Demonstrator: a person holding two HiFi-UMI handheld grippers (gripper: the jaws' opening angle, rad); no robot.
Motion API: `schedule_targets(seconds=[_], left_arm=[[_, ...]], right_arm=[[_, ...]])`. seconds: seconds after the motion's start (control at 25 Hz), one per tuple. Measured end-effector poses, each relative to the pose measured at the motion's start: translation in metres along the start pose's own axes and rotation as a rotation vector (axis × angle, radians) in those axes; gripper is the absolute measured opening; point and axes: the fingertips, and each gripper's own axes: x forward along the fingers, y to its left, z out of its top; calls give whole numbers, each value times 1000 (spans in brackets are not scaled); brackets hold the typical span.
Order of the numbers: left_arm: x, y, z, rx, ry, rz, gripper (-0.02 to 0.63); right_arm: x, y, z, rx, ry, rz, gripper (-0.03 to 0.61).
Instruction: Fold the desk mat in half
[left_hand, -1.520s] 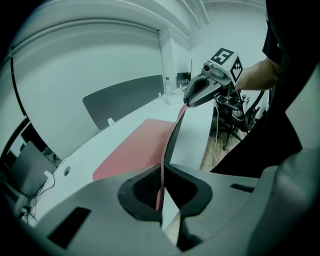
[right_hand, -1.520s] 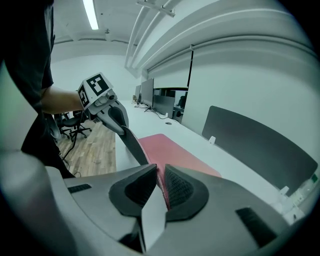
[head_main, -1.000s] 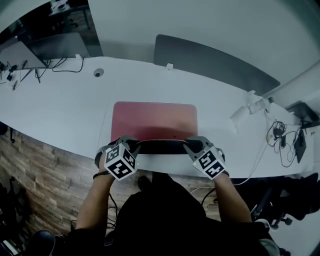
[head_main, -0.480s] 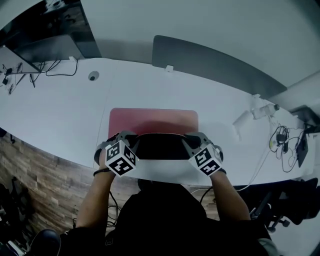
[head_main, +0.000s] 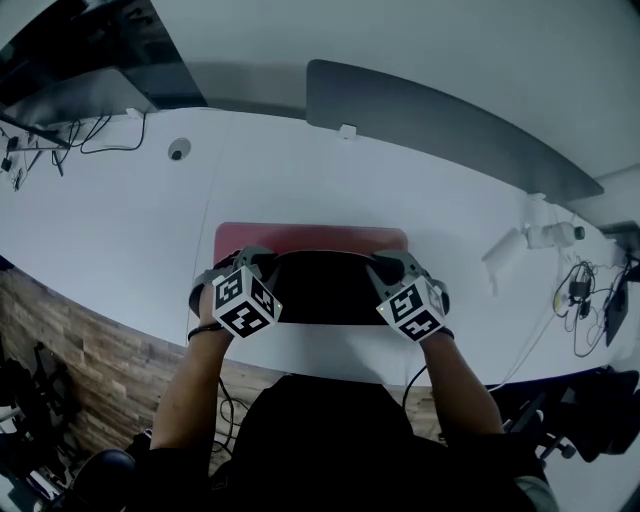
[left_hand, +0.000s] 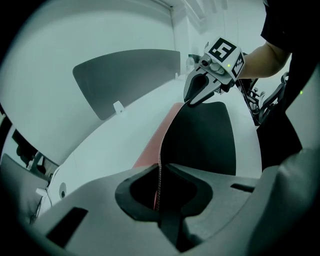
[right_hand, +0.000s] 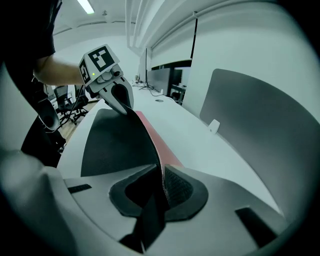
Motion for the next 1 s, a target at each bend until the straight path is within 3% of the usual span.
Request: schedule_targets(seconds=[1.0], left_arm=[[57,45,-6,23,80,33,72]], right_arm=[[63,-43,-9,-37,77,61,75]])
